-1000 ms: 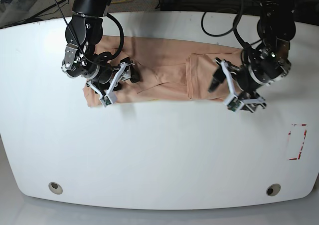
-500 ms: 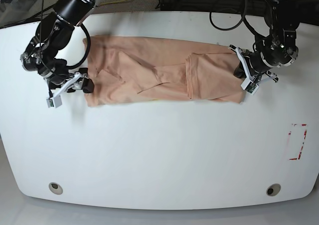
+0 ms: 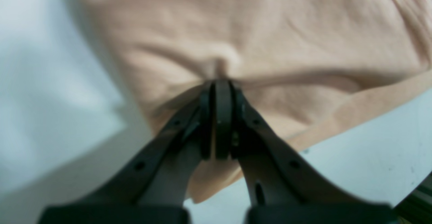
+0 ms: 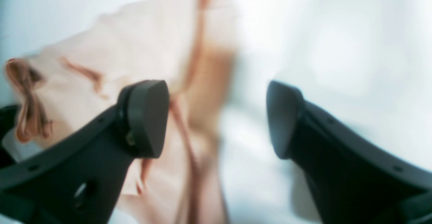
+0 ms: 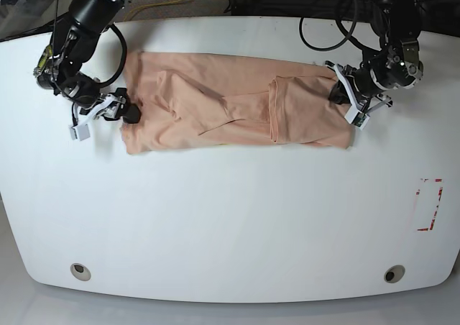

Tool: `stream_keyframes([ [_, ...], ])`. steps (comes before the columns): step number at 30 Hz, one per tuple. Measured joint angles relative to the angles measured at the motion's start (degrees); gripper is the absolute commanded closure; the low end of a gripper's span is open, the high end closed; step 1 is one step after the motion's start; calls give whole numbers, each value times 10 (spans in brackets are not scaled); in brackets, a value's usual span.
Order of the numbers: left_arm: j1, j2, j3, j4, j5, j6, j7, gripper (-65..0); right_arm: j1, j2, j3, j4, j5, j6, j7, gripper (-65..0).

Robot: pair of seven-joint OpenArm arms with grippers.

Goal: Fold the T-shirt properly
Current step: 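Release the right gripper and regrasp the strip's other end, then fold the strip end over toward the left gripper with the right gripper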

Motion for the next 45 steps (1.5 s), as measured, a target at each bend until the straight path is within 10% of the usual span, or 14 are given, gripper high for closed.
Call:
stream_keyframes([
  [10,0,11,0,0,0,-1,0,0,-20,-62,-94,68,-15,-1,-14,-396],
  [16,-5,10,44,2,0,1,0,0,-8,-53,-92,70,-44,-3,-9,0],
  [33,-112,95,260,-49,4,77,-1,0,87,116,-142,92,-35,-3,-34,0],
  [45,-130,142,289,-123,4,82,0,0,88,91,-220,167,0,-3,-45,0],
])
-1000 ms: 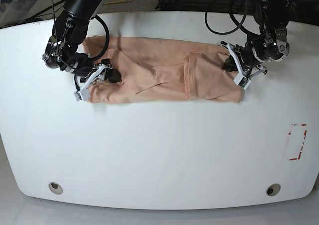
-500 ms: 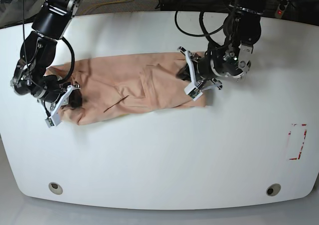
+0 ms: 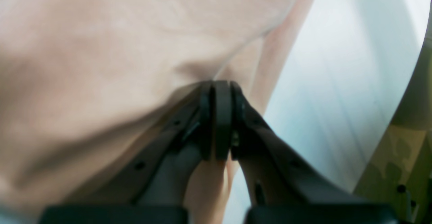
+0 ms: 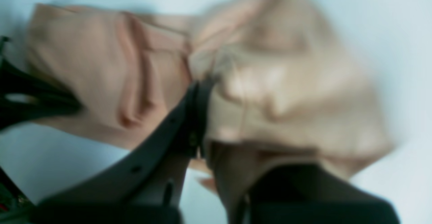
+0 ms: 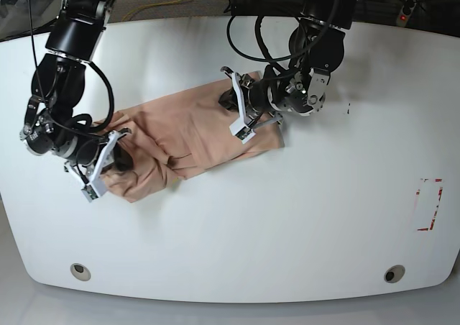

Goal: Fold the T-shirt properly
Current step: 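Fold the strip end over toward the left gripper with the right gripper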

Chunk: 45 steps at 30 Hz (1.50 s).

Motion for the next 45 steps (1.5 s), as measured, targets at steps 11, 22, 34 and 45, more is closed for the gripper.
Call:
stream_keyframes([
  [11,-15,1,-3,-10,-2,0,-2,0,-21,-82,-75,14,-5,0,0,0],
  [22,-15,-3,-33,-9,-2,0,-12,0,-23,-144,-136,39,-9,0,1,0],
  [34,28,-24,-154,147,-4,-68,-34,0,-13,-155,-208,40,-85,0,32,0],
  [45,106,-110,-138,177,-2,-99,14,0,-3,-152,-208,39,-85,0,32,0],
])
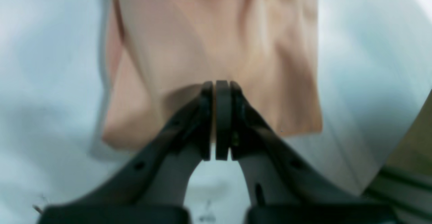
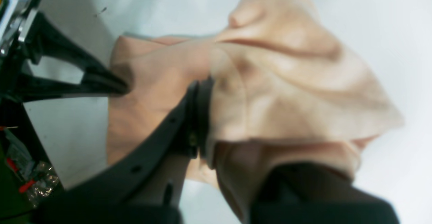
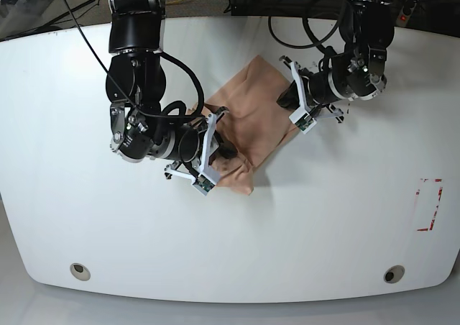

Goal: Fold the T-shirt properly
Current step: 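Fold the strip end over toward the left gripper with the right gripper, then press and tuck the folded bundle with both grippers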

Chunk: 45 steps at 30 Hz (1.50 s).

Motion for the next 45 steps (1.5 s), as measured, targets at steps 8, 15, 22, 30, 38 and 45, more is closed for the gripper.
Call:
stream_keyframes([
  [8,-8,-3,2,-65,-10,0,-12,0,1,1,-2,-7,1,0,3,0],
  [15,-54,19,17,-131,-12,0,-40,0,-1,0,-9,-20,-3,0,27,0],
  [22,-73,17,16,-154,-15,-4,-57,0,-3,-8,-59,-27,-21,0,31,-35],
  [30,-76,15,12,-154,-9,-2,-59,0,-2,-23,-141,-26,-131,0,59,-349],
  [38,-73,13,11,-155,-7,-3,-66,0,-3,-26,-210,-19,-147,-7,62,-552],
  [45,-72,15,3,-156,-6,-2,-86,0,-26,-24,-189,44,-128,2,64,-544],
])
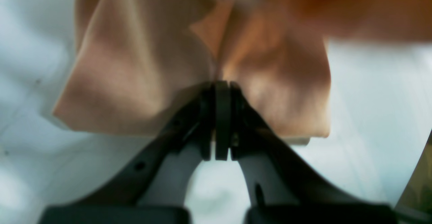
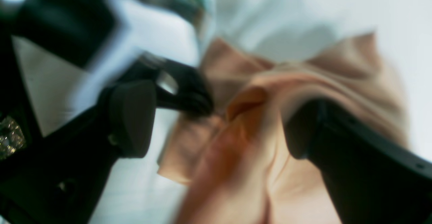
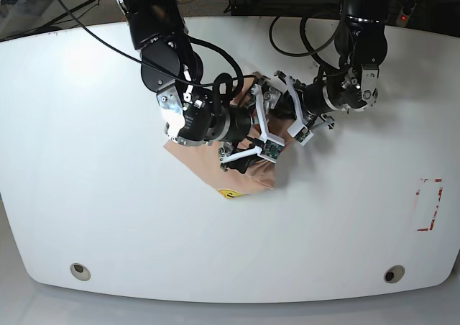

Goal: Fold the T-shirt properly
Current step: 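Press and tuck the folded bundle with both grippers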

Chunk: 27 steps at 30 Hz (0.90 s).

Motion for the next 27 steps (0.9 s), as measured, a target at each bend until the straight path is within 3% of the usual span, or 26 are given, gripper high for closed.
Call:
stream_keyframes([
  [6,-1,-1,-43,-1,2,2,-1,0,-39,0,66,58,-5,-1,-4,-544],
  [17,4,0,-107,35,3,2,2,0,-95,0,131,102,-5,0,-7,-544],
  [27,26,-3,-165,99,4,2,8,0,-30,0,152,-26,-5,-2,10,-544],
])
